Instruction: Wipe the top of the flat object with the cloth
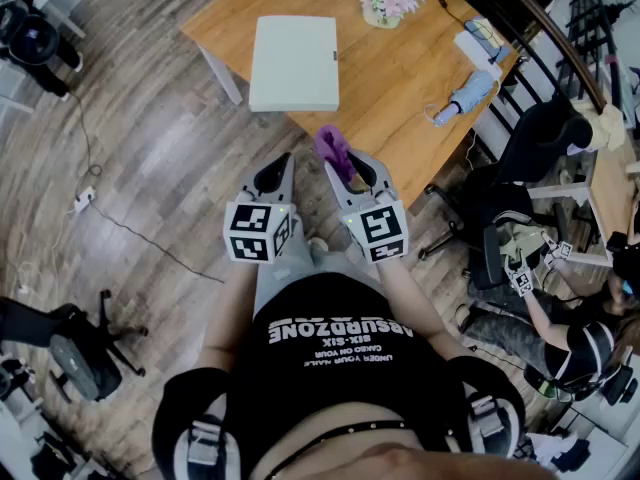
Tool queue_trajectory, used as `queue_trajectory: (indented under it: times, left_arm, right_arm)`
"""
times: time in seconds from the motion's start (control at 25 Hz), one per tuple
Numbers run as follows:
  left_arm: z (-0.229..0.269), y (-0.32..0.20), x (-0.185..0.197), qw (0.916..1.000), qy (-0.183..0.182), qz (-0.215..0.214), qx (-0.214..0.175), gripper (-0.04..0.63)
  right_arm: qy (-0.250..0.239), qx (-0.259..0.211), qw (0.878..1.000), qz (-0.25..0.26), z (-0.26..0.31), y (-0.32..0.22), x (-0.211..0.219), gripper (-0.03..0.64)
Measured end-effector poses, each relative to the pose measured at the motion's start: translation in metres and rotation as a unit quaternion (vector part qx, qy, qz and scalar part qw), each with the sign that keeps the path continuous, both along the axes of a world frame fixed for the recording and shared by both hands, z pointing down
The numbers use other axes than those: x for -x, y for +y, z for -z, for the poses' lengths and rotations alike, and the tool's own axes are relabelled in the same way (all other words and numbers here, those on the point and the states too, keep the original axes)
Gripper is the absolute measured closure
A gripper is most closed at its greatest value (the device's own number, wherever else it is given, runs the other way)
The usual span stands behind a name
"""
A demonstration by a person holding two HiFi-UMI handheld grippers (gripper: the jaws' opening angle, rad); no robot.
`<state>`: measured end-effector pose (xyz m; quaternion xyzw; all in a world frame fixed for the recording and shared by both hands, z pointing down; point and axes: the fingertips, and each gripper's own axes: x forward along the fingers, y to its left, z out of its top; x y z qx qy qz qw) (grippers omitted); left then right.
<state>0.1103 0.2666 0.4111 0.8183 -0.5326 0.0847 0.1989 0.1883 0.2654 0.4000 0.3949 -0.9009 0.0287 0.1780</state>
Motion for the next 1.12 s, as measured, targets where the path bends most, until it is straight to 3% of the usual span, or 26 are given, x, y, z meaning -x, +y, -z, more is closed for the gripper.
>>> queue_trajectory:
  times: [0.28, 0.56, 0.88, 1.12]
  left_arm:
    - [-0.010, -0.035, 0.018, 0.9998, -0.008, 0.011, 0.013, 0.580]
    - [-0.030, -0.091, 0.033, 0.9992, -0.016, -0.001, 0.036, 0.580]
    - [-0.068, -0.145, 0.058, 0.9956, -0.037, -0.015, 0.085, 0.580]
    - [-0.096, -0.176, 0.070, 0.9913, -0.044, -0.029, 0.120, 0.580]
  right_arm:
    - [0.030, -0.002, 0.999, -0.010, -0.009, -0.029, 0.001, 0.491]
    - [0.101, 0.013, 0.995, -0.011, -0.040, -0.083, 0.001, 0.491]
    - [0.266, 0.024, 0.963, 0.037, -0.093, -0.133, 0.004, 0.489]
    - [0.323, 0.044, 0.944, 0.055, -0.122, -0.164, 0.007, 0.489]
